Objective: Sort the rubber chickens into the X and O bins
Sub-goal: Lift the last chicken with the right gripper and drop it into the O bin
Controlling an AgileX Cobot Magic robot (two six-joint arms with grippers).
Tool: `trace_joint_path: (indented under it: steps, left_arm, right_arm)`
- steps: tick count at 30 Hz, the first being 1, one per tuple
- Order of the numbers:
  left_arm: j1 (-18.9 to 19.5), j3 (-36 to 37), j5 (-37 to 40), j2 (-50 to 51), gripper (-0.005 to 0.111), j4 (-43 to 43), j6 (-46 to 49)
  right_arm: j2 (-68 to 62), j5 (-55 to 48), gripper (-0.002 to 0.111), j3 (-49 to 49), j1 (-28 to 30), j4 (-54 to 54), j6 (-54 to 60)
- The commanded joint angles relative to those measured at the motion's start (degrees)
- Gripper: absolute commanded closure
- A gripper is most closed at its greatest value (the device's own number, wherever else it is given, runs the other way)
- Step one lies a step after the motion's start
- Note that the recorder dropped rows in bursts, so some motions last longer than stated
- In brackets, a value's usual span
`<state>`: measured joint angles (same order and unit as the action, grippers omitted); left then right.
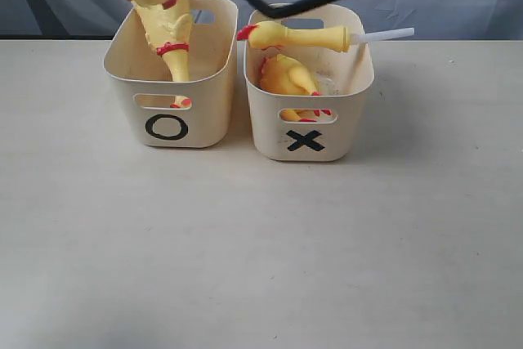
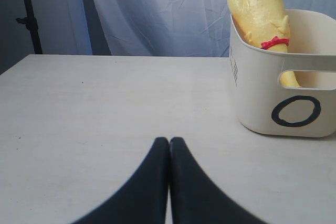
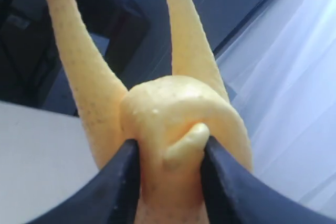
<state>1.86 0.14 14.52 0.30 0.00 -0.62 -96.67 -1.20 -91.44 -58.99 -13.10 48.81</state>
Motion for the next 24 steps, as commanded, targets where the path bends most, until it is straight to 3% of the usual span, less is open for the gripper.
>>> trace_joint_path:
  steps: [1,7,11,13,17,20,22,24]
  left_arm:
    - [-0.20,-0.14,-0.76,-0.30,0.107,0.00,-0.25]
    - [-0.20,-0.14,-0.76,-0.30,0.107,0.00,-0.25]
    - [-0.20,-0.14,-0.76,-0.30,0.107,0.00,-0.25]
    - [-0.20,-0.14,-0.76,-0.30,0.107,0.00,-0.25]
    - [-0.20,-0.14,-0.76,-0.30,0.107,0.00,-0.25]
    - [-0.20,-0.14,-0.76,-0.30,0.107,0.00,-0.25]
    - [-0.20,-0.14,-0.76,-0.30,0.107,0.00,-0.25]
    - [-0.20,-0.14,-0.76,-0.30,0.107,0.00,-0.25]
  right_arm:
    - [-5.56,13.07,0.109,-0.44,1.86,-6.20,-0.06]
    - [-14.14,29.47,0.109,-0.44,5.32,-30.73,-0.06]
    - [-18.46,31.36,0.104,-0.44,7.66,-33.39,4.16]
    - [-18.84,27.72,0.086,-0.44,8.36,-33.95,3.82]
    - [-18.57,26.17,0.018,-1.10,8.05,-34.08,1.97]
    - [-16.58,24.76,0.020,-1.33,7.34,-34.80,1.97]
    - [-14.38,23.56,0.034,-1.33,6.61,-34.93,2.08]
    - [-10.91,15.97,0.048,-1.33,6.37,-35.05,2.08]
